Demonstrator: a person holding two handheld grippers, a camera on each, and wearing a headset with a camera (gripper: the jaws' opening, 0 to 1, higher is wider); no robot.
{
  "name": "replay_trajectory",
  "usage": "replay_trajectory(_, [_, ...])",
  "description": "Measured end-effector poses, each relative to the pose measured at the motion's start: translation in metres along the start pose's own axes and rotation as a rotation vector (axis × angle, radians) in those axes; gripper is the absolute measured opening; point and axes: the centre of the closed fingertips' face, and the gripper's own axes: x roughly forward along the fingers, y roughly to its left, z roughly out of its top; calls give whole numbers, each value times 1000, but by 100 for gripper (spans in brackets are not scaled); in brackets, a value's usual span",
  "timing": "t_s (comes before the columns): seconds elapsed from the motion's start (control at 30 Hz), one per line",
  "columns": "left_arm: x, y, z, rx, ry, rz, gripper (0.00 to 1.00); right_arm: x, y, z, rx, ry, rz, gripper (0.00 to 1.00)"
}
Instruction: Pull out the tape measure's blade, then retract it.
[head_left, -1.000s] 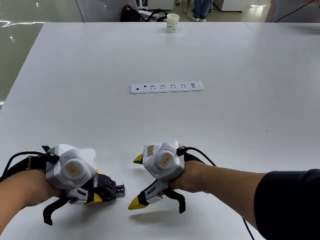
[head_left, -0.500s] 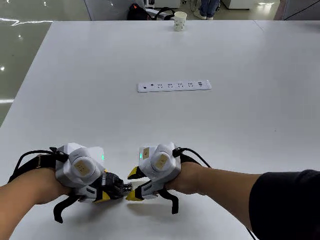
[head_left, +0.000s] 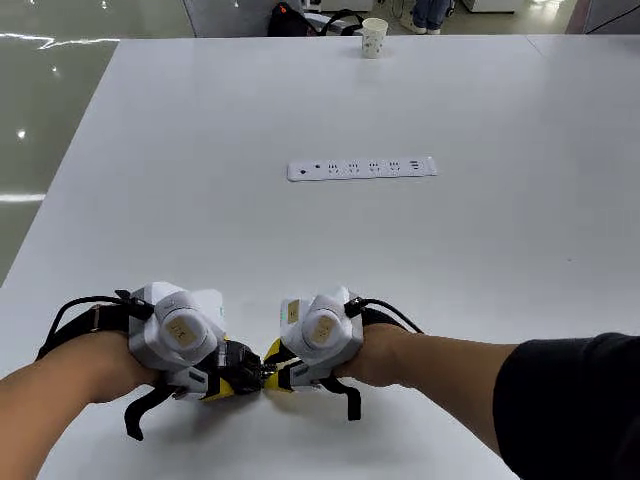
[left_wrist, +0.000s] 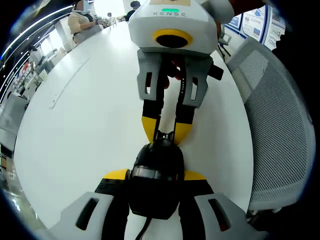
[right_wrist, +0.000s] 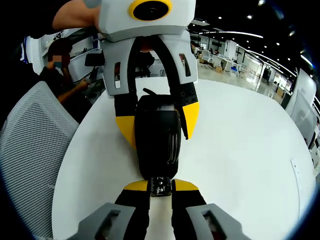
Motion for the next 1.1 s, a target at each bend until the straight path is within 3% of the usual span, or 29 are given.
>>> replay_trajectory(0.27, [0,2,0,-7,-5,-2,32,-1,-2,-3,-19,18,21,10])
replay_trajectory(0.33, [0,2,0,-8,-6,-3,32,-2,-3,-3,31,10,17,9])
replay_trajectory(1.1, [-1,2,0,-12,-5,-8,32,-16,-4,-17,34,38,27,9])
